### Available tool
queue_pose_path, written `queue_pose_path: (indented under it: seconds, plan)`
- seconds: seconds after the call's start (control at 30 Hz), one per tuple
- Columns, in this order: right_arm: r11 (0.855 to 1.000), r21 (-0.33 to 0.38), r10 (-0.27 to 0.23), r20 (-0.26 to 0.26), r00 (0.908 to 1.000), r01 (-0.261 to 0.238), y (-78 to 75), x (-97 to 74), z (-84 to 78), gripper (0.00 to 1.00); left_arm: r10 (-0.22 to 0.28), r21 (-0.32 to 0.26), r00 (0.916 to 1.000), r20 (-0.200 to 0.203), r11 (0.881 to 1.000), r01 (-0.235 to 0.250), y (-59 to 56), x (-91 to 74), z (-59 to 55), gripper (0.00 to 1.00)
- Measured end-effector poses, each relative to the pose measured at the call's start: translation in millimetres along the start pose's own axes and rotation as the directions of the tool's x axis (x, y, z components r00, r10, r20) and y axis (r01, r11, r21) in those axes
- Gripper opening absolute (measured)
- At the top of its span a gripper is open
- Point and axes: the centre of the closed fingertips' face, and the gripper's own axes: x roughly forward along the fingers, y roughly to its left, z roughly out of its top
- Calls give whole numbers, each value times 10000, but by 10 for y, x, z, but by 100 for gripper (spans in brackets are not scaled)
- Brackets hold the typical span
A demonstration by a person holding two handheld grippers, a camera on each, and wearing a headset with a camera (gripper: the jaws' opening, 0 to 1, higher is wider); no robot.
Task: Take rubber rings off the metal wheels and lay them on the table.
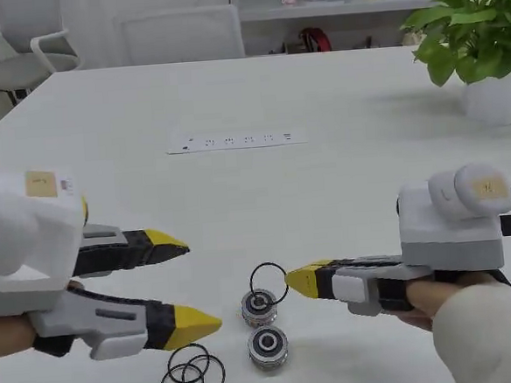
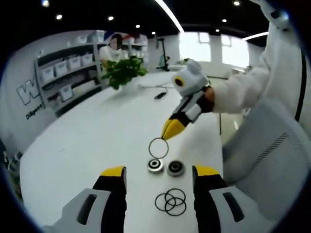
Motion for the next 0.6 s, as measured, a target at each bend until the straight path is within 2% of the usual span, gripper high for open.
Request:
queue_pose_path:
  seconds: [0.2,0.3,0.47,0.6]
  plan:
    - [9994,-102,317,-84,9995,-318,139,60,12,0,357,-120,9989,-318,9993,-361,6,-337,-172,59]
    - [9986,-170,506,-160,9986,-508,216,94,18,0,598,-288,9977,-307,9977,-607,18,-471,-232,60]
    - [9965,-318,759,-403,9963,-772,318,150,-7,0,798,-601,9964,-284,9949,-814,-2,-624,-318,61]
    - [9939,-377,1005,-678,9926,-1032,413,202,-61,0,959,-858,9942,-493,9913,-999,-11,-711,-433,64]
